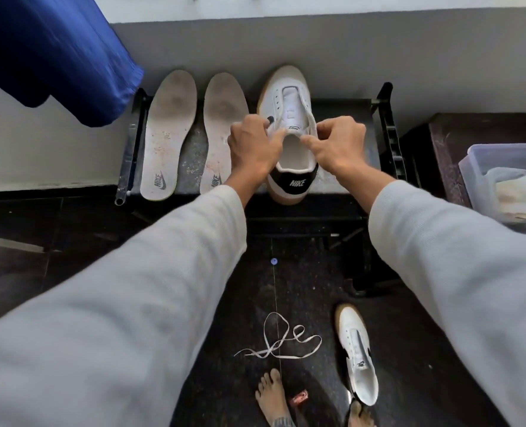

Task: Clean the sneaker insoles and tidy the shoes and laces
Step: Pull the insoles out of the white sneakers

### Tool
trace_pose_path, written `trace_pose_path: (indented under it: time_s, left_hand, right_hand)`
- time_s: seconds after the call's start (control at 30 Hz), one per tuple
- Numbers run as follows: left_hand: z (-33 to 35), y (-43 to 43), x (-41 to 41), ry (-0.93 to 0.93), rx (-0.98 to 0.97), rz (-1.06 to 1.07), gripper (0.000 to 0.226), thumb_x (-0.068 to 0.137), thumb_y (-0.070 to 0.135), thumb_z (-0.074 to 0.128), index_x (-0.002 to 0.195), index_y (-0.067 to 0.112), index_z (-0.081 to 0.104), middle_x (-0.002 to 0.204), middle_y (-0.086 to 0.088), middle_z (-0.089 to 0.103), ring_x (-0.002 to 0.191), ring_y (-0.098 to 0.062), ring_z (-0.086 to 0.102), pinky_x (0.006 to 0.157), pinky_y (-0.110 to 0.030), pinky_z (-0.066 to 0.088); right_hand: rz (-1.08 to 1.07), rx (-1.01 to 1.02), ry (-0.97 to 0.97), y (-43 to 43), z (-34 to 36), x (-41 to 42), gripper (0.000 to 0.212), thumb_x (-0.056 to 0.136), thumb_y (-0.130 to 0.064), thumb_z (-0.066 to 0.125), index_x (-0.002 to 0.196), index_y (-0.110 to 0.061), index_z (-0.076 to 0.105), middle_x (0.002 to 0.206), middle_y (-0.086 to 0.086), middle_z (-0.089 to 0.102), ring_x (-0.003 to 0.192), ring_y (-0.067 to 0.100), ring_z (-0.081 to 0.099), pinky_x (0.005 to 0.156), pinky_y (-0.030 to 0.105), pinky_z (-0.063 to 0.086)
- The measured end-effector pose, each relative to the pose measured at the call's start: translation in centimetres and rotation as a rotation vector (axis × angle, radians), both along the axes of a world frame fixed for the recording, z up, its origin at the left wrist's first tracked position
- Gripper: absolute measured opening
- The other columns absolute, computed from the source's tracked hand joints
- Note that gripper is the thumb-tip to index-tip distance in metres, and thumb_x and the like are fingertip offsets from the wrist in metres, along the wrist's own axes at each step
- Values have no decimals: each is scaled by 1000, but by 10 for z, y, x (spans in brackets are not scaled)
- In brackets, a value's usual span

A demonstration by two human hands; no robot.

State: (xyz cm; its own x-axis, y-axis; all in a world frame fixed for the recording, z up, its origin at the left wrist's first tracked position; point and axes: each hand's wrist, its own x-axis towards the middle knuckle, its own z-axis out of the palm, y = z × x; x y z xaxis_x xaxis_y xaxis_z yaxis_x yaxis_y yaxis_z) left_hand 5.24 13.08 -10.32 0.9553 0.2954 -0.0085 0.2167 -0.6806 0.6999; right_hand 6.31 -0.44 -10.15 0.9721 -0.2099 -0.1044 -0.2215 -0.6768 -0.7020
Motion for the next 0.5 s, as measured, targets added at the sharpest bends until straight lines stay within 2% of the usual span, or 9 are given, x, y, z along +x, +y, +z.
trace_pose_path:
  time_s: [0.07, 0.17, 0.23, 0.3, 0.4, 0.43, 0.5]
  left_hand:
    - [2, 1, 3, 5, 62, -28, 29, 91, 31, 68, 82, 5, 77, 82, -13, 74, 85, -28, 71, 73, -34, 54]
    - [7, -1, -1, 17, 86, -15, 33, 93, 21, 66, 65, 4, 65, 71, -18, 65, 72, -31, 65, 64, -34, 50]
    - [9, -3, -11, -10, 55, 2, 32, 92, 20, 65, 64, 5, 66, 74, -21, 70, 75, -35, 69, 62, -32, 45]
    - [11, -6, -27, -56, 30, 7, 34, 92, 22, 64, 61, 6, 65, 65, -17, 66, 72, -35, 69, 61, -33, 45]
    - [17, -17, -62, -145, -9, 0, 39, 91, 22, 62, 54, 10, 55, 51, -4, 51, 54, -27, 55, 56, -33, 42]
    - [19, -21, -76, -170, -29, -2, 40, 91, 22, 62, 54, 9, 55, 50, -2, 50, 51, -23, 51, 55, -33, 41]
    - [23, -32, -108, -200, -72, -9, 37, 92, 24, 61, 60, 5, 64, 52, -2, 60, 51, -19, 56, 52, -31, 44]
  right_hand:
    - [-2, -5, -3, 1, 1, 0, 19, 83, -32, 77, 92, -15, 79, 83, 2, 74, 81, 16, 70, 76, 37, 60]
    - [-25, 19, -10, 1, 2, -2, 16, 83, -29, 77, 88, -15, 79, 83, 3, 75, 82, 17, 71, 77, 38, 60]
    - [-35, 28, -21, -2, 7, -9, 14, 82, -28, 76, 87, -15, 79, 82, 2, 76, 82, 17, 71, 78, 38, 60]
    - [-26, 39, -35, -9, 17, -23, 14, 82, -28, 75, 88, -16, 80, 81, 1, 76, 81, 15, 71, 79, 36, 60]
    - [10, 81, -73, -26, 33, -58, 17, 80, -33, 74, 89, -20, 80, 77, -3, 77, 77, 12, 73, 76, 35, 60]
    - [13, 103, -89, -33, 39, -75, 18, 79, -35, 74, 89, -21, 80, 76, -3, 77, 76, 12, 73, 75, 36, 60]
    - [18, 139, -125, -46, 50, -110, 18, 80, -36, 74, 90, -22, 80, 76, -5, 77, 77, 11, 74, 73, 36, 59]
